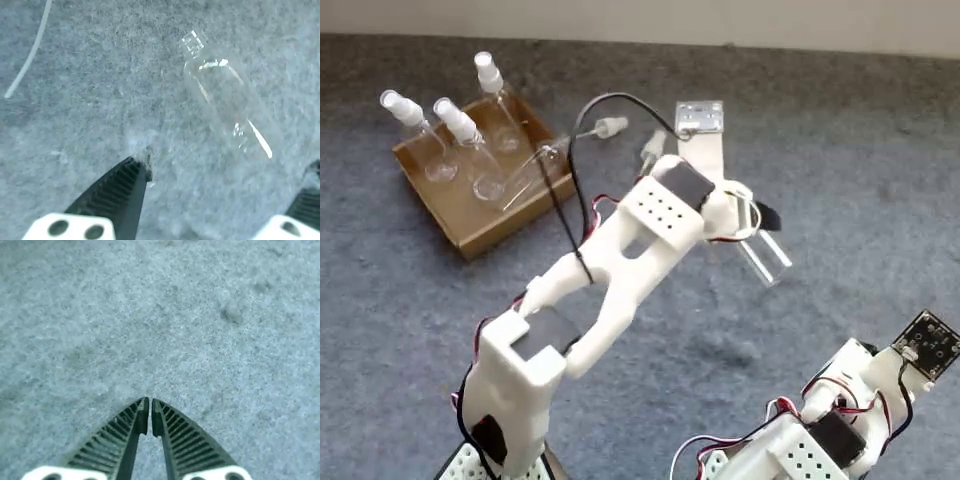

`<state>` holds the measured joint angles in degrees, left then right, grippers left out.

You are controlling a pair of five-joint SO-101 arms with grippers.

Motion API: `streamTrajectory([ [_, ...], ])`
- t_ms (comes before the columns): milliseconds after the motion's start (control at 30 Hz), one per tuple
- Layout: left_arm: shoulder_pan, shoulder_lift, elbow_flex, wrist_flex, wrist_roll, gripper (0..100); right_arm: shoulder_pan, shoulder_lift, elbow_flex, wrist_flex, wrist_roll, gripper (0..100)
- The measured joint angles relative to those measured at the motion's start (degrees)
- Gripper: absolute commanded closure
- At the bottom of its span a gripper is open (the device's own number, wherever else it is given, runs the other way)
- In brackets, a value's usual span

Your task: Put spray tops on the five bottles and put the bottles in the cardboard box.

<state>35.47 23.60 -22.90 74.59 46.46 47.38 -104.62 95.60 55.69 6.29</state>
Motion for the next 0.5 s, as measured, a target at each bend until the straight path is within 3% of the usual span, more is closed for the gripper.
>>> streamTrajectory([
  [233, 0.44, 7.65, -0.09, -9.58, 8.97, 60, 0.0, 0.0, 0.0, 0.0, 0.0, 98.1],
  [500, 1.05, 15.38, -0.09, -18.9, 11.16, 60, 0.0, 0.0, 0.0, 0.0, 0.0, 98.1],
])
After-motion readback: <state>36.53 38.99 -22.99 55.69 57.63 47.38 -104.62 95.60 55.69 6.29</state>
